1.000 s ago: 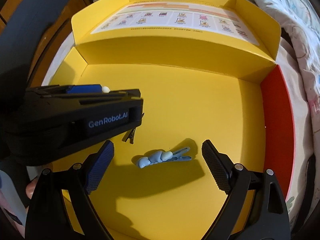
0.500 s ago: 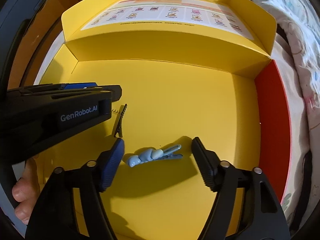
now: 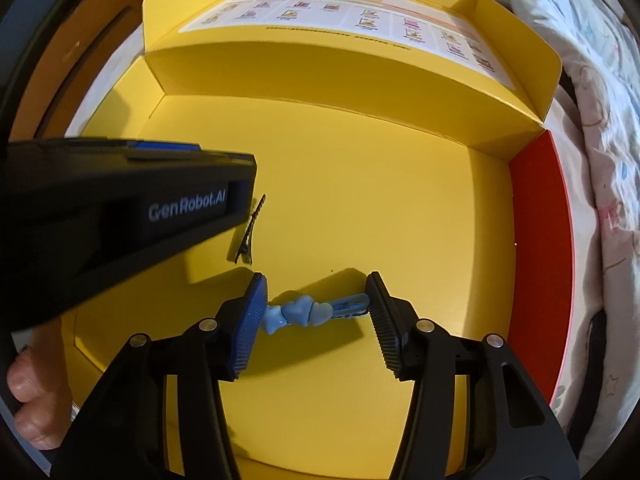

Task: Organize jewelry
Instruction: 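Close left tool on the white bunny clip while right tool grasps the blue hair clip, then lift both clips out of the box and carry them onto the bedspread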

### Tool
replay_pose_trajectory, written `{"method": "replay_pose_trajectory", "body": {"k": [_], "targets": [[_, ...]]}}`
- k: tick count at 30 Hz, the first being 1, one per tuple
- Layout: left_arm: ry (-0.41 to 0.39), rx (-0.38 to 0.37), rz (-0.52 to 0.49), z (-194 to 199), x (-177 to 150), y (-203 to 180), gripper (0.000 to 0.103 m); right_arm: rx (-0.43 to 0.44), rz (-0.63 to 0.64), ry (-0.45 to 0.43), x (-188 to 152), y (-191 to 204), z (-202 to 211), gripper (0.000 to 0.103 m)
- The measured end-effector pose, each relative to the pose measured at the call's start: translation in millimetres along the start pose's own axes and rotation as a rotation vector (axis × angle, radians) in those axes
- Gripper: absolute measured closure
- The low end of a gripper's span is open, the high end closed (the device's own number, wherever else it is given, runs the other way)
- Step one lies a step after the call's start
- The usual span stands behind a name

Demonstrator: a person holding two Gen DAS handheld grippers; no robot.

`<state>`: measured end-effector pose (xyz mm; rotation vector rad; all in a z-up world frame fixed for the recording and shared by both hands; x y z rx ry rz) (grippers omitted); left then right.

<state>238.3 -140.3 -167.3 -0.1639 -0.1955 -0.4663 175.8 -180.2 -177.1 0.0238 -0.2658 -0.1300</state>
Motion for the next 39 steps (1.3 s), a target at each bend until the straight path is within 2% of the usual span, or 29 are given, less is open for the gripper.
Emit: {"method": "replay_pose_trajectory", "body": {"k": [5,12,16,19,26,28,39], "targets": [[0.006,0.005,0.004,0.5,-2.3,1.9,0.064,-0.019,0.012,0.013,-3.9,0.4,0.8,0.049],[0.005,0.015,-0.002,1.1,-3.7,-0.2,0.064,0.002,0.019,0.019,-14.3,6.9,3.3,0.048],[0.009,0.014,-0.003,-0.5,-5.4,-1.6,0.064,0.0,0.023,0.022,-14.2,7.1,1.3,0.039],[0.01,0.024,-0.005,-2.1,-5.6,-2.0,0.064,0.003,0.018,0.021,-17.6,8.1,-1.3,0.037],[0.015,0.033,-0.005,-8.2,-6.2,-6.5,0.064,-0.027,0.012,0.008,-22.3,12.4,-4.5,0.04],[0.011,0.032,-0.003,-8.3,-5.5,-7.5,0.064,-0.029,0.008,0.0,-26.4,13.8,-1.9,0.046],[-0.001,0.028,0.01,-0.4,-5.4,-4.6,0.064,0.037,-0.062,-0.02,-28.3,-0.1,12.7,0.047]]}}
Point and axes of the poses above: each gripper's, at about its wrist camera, not at the fingertips, and z roughly against the way its jaws point, y to its left, x to its top, the point moved 9 cm from there along -z, roughly the way its jaws point, and after that the axes turned 3 degrees about x, right-handed, at the moved point
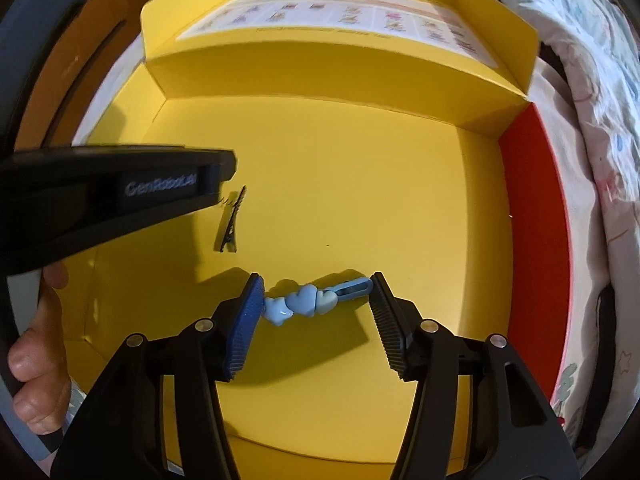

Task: Organize jewelry
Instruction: 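Lift both clips out of the box and carry them onto the bedspread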

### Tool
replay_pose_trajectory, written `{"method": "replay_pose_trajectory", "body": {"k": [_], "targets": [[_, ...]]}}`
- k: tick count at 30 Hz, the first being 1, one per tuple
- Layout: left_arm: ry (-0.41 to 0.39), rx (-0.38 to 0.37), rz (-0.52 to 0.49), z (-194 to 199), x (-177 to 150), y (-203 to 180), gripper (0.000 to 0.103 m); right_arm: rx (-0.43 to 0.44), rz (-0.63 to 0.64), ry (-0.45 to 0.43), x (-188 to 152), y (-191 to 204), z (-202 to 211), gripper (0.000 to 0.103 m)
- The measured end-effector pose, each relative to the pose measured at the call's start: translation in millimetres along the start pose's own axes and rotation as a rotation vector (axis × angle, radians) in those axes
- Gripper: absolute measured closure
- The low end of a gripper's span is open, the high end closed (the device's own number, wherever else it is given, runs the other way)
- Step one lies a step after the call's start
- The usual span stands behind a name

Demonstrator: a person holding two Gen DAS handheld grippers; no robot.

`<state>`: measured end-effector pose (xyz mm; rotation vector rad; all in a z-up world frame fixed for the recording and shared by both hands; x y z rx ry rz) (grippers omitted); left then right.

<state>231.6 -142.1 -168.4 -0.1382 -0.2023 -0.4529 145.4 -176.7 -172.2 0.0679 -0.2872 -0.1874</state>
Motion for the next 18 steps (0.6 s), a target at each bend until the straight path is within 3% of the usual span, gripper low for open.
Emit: {"method": "replay_pose_trajectory", "body": {"k": [10,18], "targets": [[-0.029,-0.024,-0.003,31.7,-6.9,5.3,0.064,0.057,-0.051,-0.087,5.0,-6.3,54.0,0.047],[-0.076,-0.032,-0.015,80.2,-22.2,7.4,0.064,0.093,-0.127,-0.178,-5.1,-37.7,113.5,0.047]]}}
Point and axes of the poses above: each gripper's, at about its wrist camera, not at the fingertips, and z roughly against the way its jaws point, y to its left, x to its top, the point moved 9 cm from there along -z, roughly the way its jaws point, and after that the axes turned 3 degrees about x, right-handed, at the moved point
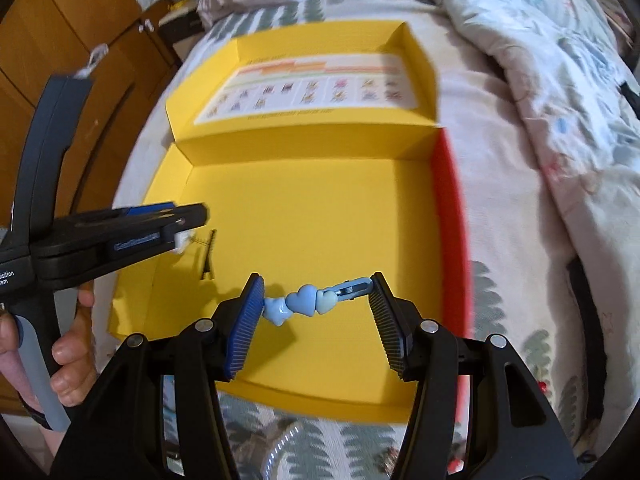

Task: Organize jewelry
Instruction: 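Lift both clips out of the box and carry them onto the bedspread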

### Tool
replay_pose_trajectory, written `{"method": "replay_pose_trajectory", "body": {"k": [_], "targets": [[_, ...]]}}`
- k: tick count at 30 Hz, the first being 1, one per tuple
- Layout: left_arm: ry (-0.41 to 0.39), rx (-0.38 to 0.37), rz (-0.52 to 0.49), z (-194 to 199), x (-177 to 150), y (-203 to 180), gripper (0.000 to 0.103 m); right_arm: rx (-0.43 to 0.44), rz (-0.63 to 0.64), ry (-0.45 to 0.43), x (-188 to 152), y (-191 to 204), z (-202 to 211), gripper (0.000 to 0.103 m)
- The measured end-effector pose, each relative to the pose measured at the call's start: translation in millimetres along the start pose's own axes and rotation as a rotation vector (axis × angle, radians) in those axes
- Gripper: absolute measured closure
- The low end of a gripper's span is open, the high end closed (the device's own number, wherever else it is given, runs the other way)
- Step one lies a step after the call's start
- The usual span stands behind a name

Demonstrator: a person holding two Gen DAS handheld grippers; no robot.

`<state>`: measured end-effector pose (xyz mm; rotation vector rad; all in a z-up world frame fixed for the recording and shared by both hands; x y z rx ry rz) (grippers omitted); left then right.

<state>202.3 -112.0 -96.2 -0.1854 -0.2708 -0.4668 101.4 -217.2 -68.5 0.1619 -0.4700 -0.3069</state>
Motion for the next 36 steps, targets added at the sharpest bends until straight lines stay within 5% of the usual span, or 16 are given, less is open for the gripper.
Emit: {"method": "replay_pose_trajectory", "body": {"k": [9,17,25,36], "targets": [[-0.043,0.043,-0.064,56.2,-48.2,-7.1,0.065,0.041,-0.19,-0.114,-33.6,-89.2,84.1,0.047],[-0.007,0.104,-0.124,55.6,-114.0,-21.9,0.065,-0.019,-0.278,-0.059,-80.6,-151.4,62.7,0.047],[0.074,0.115,-0.113,25.0,-165.4,-35.8,0.065,-0.036,-0.276,-0.025,-94.9,-168.0,47.0,0.047],[0.08,0.19,-0.12,-13.3,-169.3,-29.9,0.064,-0.1,-0.255,-0.006,-90.4,-179.5,21.4,0.047]]}}
Point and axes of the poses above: each gripper's, at about its wrist camera, not at the fingertips, and z roughly against the way its jaws point, y to its left, x to its top, the point moved 9 cm from there along -z, roughly the way its jaws point, and after that the axes turned 3 degrees about x, right-handed, at the moved point
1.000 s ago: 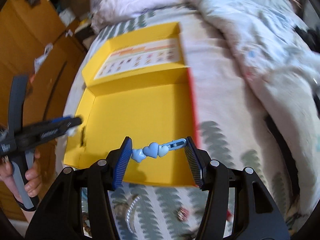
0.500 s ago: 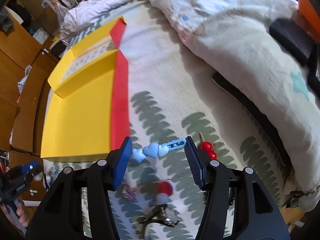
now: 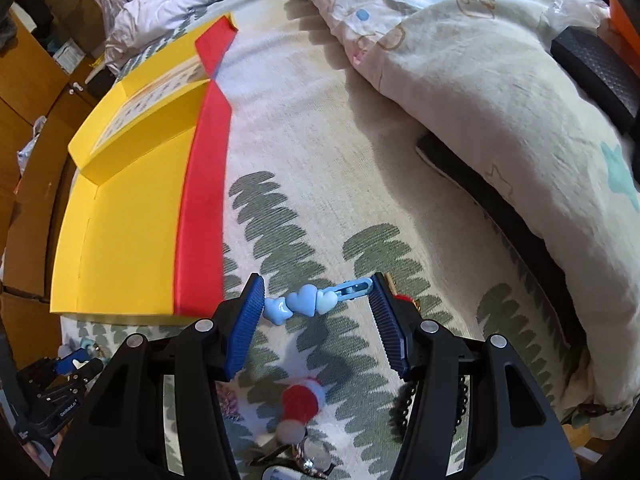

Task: Organize jewelry
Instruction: 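Lift both clips out of the box and carry them onto the bedspread, then open left tool to drop the white clip while right tool releases the blue clip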

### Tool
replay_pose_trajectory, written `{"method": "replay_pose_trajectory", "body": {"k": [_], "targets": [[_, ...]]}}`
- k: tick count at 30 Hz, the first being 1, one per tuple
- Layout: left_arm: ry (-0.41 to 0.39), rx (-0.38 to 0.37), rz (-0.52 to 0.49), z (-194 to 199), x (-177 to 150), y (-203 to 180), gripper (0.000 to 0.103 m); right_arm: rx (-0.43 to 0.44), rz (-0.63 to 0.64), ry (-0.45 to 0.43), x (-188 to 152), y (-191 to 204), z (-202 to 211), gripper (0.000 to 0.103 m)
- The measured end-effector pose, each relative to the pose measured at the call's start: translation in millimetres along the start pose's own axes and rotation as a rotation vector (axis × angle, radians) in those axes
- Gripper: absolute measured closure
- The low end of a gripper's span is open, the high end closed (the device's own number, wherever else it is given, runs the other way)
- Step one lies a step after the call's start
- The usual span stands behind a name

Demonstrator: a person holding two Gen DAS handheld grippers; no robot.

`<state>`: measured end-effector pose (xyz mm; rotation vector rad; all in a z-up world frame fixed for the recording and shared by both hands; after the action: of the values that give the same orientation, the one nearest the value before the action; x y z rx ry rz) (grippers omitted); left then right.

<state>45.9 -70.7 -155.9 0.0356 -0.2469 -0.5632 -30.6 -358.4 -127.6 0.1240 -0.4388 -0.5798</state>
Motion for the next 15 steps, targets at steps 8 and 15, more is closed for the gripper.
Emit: {"method": "replay_pose_trajectory", "body": {"k": [8,15], "targets": [[0.023,0.015,-0.026,-25.1,1.8,-0.8,0.064,-0.006,0.007,0.01,7.6,2.8,-9.8,0.047],[-0.037,0.033,-0.028,-14.5,7.3,-1.1,0.027,-0.025,0.012,0.043,6.8,2.5,-23.7,0.046]]}}
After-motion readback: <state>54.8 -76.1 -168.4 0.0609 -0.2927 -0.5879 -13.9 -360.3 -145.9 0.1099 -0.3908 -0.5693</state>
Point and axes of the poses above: each gripper's, at about its wrist camera, not at the fingertips, and z roughly against the way its jaws point, y to its left, x to its top, the point moved 9 cm from there along -z, roughly the way its jaws point, and after that the axes turned 3 degrees about x, right-handed, at the moved point
